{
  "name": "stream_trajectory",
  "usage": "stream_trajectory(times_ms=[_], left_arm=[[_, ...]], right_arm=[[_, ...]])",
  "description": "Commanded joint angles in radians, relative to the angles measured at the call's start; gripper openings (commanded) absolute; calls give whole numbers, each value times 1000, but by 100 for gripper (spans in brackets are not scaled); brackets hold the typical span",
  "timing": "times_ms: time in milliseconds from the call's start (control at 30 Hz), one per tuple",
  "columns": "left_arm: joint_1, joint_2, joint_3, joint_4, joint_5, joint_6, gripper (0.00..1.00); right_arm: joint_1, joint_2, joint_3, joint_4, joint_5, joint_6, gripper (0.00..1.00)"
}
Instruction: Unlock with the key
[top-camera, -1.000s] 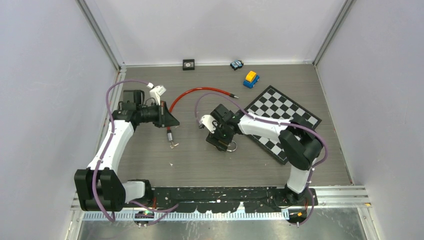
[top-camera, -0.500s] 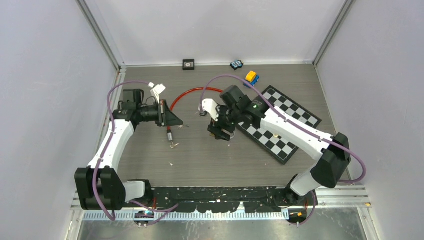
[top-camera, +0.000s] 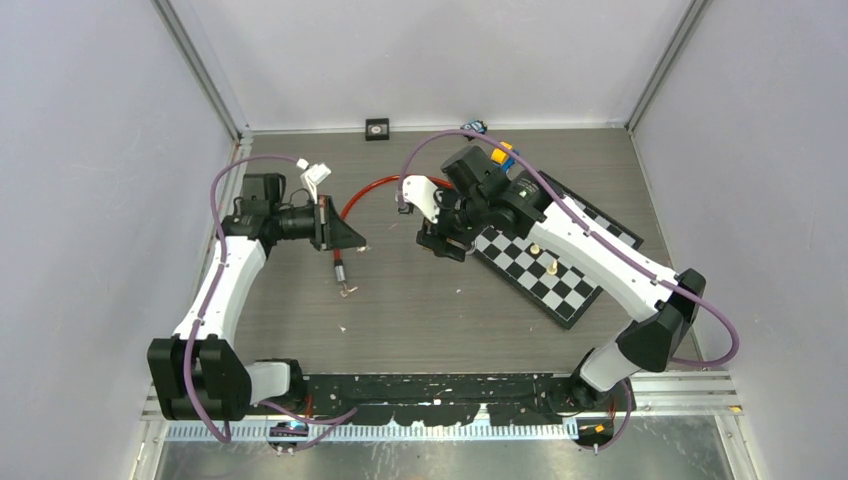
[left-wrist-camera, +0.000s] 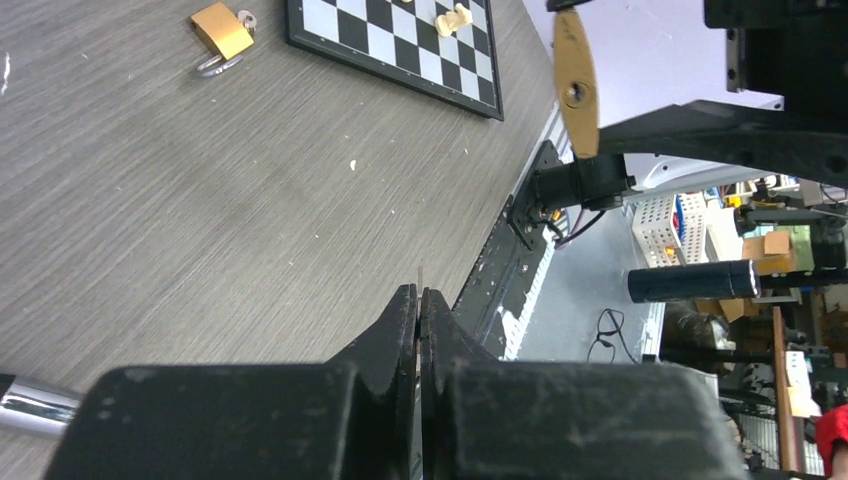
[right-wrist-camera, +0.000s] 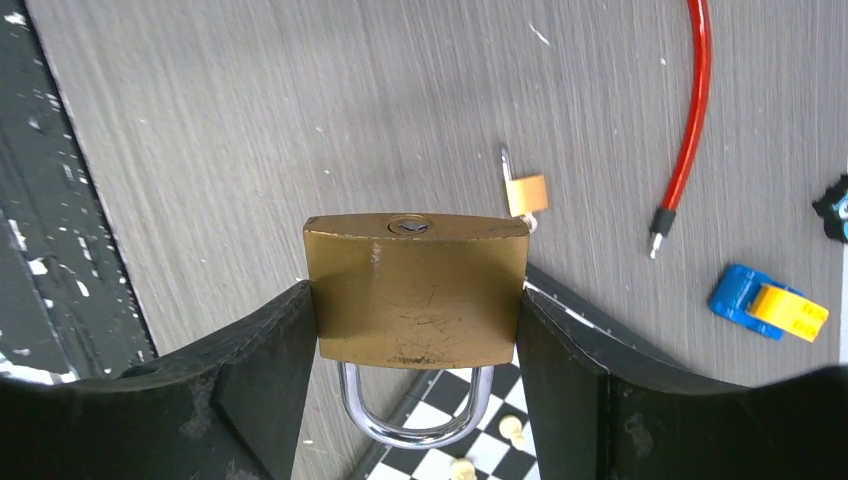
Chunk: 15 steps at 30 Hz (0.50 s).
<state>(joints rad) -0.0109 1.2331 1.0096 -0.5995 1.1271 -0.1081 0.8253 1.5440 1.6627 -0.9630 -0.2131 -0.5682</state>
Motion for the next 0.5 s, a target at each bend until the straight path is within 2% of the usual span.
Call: stream_trajectory(times_ms=[0, 333, 467], left_arm=[[6, 1, 73, -48, 0, 96, 0], [6, 19, 84, -34, -5, 97, 0], [6, -12, 65, -17, -20, 69, 0]], right_arm=[[-1, 0, 61, 32, 110, -13, 0], [-9, 70, 191, -30, 78, -13, 1], [-9, 103, 263, -78, -23, 9, 1]])
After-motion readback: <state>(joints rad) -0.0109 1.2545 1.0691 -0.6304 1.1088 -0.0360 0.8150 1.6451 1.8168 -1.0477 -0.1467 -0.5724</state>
